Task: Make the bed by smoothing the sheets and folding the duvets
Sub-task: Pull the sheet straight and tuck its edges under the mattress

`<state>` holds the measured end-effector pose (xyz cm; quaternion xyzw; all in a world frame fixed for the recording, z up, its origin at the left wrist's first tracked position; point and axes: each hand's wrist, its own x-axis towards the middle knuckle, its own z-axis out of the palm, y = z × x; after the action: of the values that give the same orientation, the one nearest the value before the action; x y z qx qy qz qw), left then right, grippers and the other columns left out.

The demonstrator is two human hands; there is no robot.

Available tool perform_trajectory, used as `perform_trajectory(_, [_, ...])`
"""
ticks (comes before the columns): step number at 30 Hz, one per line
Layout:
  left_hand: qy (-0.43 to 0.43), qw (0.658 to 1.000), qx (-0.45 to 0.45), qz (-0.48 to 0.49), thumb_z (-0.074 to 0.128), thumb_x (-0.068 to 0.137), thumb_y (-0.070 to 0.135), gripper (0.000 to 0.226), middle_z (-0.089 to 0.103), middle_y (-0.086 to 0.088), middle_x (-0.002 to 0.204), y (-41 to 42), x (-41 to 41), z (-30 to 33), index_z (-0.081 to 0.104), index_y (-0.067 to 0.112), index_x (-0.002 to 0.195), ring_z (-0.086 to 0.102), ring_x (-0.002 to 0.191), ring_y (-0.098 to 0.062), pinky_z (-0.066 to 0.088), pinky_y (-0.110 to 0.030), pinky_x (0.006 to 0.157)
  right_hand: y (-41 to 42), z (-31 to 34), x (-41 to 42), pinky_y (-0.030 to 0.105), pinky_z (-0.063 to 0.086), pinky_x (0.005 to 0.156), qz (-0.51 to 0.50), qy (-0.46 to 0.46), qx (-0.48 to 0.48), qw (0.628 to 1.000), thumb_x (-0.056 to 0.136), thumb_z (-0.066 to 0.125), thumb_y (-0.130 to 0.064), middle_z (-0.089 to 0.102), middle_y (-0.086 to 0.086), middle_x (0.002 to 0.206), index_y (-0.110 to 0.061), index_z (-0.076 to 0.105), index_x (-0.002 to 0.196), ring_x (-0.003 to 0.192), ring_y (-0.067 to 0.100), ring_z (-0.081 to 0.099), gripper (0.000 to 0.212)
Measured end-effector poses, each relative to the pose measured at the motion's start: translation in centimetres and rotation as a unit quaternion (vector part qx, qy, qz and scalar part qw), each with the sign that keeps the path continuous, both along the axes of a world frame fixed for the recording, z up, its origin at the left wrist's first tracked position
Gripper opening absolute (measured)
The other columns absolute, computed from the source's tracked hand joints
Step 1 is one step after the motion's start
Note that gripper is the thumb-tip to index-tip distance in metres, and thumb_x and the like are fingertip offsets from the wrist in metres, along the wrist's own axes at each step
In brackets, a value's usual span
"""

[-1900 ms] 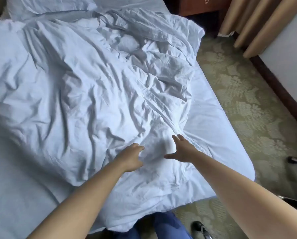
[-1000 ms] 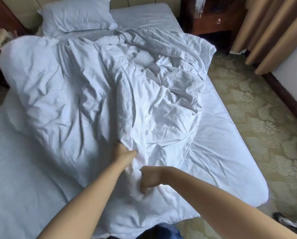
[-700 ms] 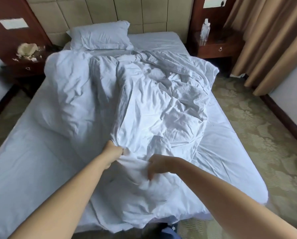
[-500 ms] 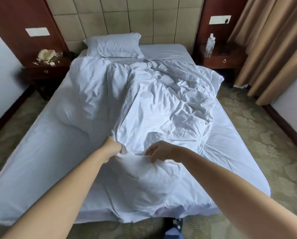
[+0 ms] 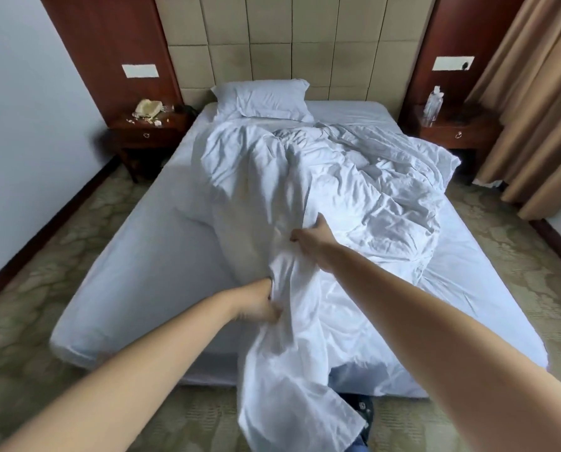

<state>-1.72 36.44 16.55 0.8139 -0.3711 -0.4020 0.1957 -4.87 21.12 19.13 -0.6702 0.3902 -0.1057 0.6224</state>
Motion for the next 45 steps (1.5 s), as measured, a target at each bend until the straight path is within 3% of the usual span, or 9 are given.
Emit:
perform_trajectory(4, [-0.010,0.996,0.081,-0.032,0.075,0.072,-0.007,0.073,0.052,-0.005,0.133,2.6,2.7,0.4,0.045,0.010,0.136,0.053,0.112,-0.017,0.048,-0.024,0.085,1.7,1.0,1.0,0.023,0.043,0.052,0.086,-0.014,-0.085,0.993,0.074,0.052,0.000,0.061,0.009,0.089,-0.017,0.058,0.112,0.067,0.024,0.057,0.042])
perform_trajectory(8, [-0.108,0.982,-0.014,0.153,0.049,0.084,-0.011,0.041,0.062,-0.015,0.122,1.8,8.0,-0.5,0.063,0.007,0.118,0.059,0.110,-0.025,0.049,-0.018,0.076,1.5,0.1,0.8,0.019,0.044,0.056,0.141,0.020,-0.122,0.982,0.074,0.047,0.005,0.063,0.004,0.093,-0.019,0.061,0.121,0.075,0.019,0.060,0.055])
perform_trajectory(12, [-0.057,0.939,-0.154,0.302,0.044,0.089,0.002,0.032,0.067,-0.010,0.113,-2.7,11.7,0.4,0.066,0.014,0.108,0.062,0.109,-0.028,0.050,-0.041,0.094,0.2,-0.5,1.1,0.021,0.046,0.061,0.185,0.043,-0.151,0.970,0.071,0.048,0.008,0.065,0.003,0.091,-0.022,0.065,0.118,0.079,0.019,0.061,0.058])
perform_trajectory(18, [0.001,0.941,-0.170,0.291,0.058,0.083,0.052,0.039,0.060,-0.006,0.106,-11.6,13.8,2.6,0.060,0.019,0.103,0.057,0.099,-0.022,0.044,-0.031,0.082,-2.7,-0.7,4.1,0.017,0.040,0.046,0.295,0.078,-0.157,0.939,0.074,0.046,0.009,0.055,-0.006,0.071,-0.023,0.063,0.111,0.058,0.009,0.053,0.051])
perform_trajectory(22, [-0.083,0.970,-0.020,0.228,0.064,0.084,0.013,0.078,0.035,-0.004,0.149,-14.9,16.1,1.5,0.022,0.011,0.149,0.038,0.134,-0.023,0.038,-0.027,0.098,-4.9,-2.1,6.3,0.024,0.041,0.047,0.346,0.111,-0.139,0.921,0.070,0.047,0.011,0.052,-0.002,0.061,-0.017,0.066,0.110,0.052,0.014,0.049,0.053])
perform_trajectory(27, [-0.166,0.947,0.037,0.274,0.047,0.087,0.002,0.051,0.044,-0.016,0.140,-15.1,19.5,0.3,0.039,0.003,0.138,0.047,0.126,-0.032,0.043,-0.032,0.096,-6.5,-3.6,8.5,0.023,0.045,0.062,0.352,0.117,-0.134,0.919,0.070,0.059,0.003,0.058,0.001,0.093,-0.026,0.054,0.123,0.083,0.019,0.056,0.061])
perform_trajectory(32, [-0.143,0.934,0.003,0.327,0.048,0.088,0.002,0.032,0.055,-0.018,0.124,-12.0,23.2,1.4,0.052,0.000,0.120,0.054,0.112,-0.034,0.045,-0.030,0.083,-5.0,-3.9,11.5,0.029,0.044,0.063,0.309,0.147,-0.128,0.931,0.077,0.054,-0.004,0.056,0.007,0.094,-0.017,0.037,0.112,0.077,0.022,0.053,0.042])
perform_trajectory(37, [-0.141,0.934,-0.016,0.326,0.041,0.088,0.001,0.035,0.054,-0.019,0.125,-7.2,26.0,2.9,0.052,-0.001,0.122,0.052,0.113,-0.035,0.046,-0.033,0.087,-0.6,-2.5,15.5,0.024,0.043,0.065,0.337,0.159,-0.180,0.910,0.082,0.048,-0.008,0.060,0.008,0.114,-0.019,0.032,0.140,0.088,0.020,0.055,0.061])
perform_trajectory(45, [-0.129,0.954,-0.052,0.264,0.036,0.092,0.001,0.038,0.049,-0.019,0.132,5.9,29.8,4.9,0.047,-0.001,0.128,0.049,0.119,-0.035,0.043,-0.035,0.095,12.4,0.2,20.0,0.023,0.042,0.065,0.306,0.192,-0.297,0.884,0.082,0.043,-0.006,0.060,0.005,0.093,-0.021,0.051,0.078,0.086,0.023,0.057,0.018])
